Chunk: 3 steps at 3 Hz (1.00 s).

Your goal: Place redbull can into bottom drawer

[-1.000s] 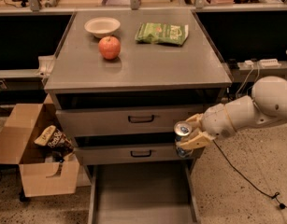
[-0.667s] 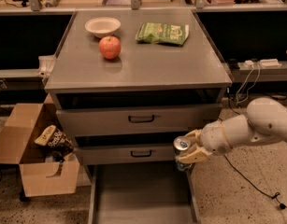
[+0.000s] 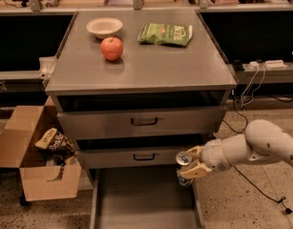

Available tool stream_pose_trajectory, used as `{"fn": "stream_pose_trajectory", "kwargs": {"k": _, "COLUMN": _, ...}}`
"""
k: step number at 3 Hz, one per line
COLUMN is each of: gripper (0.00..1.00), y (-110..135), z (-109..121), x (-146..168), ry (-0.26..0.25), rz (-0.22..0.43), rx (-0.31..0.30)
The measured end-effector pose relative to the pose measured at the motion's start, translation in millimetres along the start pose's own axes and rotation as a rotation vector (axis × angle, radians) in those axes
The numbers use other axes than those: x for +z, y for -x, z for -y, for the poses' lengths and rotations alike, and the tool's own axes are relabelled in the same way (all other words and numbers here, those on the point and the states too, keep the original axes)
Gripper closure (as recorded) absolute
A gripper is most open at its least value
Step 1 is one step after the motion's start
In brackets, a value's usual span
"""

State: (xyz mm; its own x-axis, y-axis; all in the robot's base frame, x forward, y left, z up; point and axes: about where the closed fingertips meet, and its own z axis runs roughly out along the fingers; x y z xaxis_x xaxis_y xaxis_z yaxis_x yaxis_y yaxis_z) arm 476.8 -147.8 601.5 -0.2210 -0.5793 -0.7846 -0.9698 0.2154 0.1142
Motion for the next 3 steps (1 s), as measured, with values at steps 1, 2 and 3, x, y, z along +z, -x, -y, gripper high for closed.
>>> {"fn": "stream_pose_trajectory", "kwargs": {"k": 1, "gripper": 1.0, "y": -29, "z": -2, "x": 22, "ry": 0.03, "rz": -0.045, "rx": -0.023}}
{"fn": "stream_pose_trajectory", "kwargs": {"k": 2, "gripper": 1.0, "y": -64, "z": -7, "x": 50, "ry": 0.076, "rz": -0.084, "rx": -0.045}}
{"fn": "stream_pose_trajectory", "kwargs": {"k": 3, "gripper": 1.0, "y": -114, "z": -12, "x": 89, "ry": 0.126, "rz": -0.115, "rx": -0.043}}
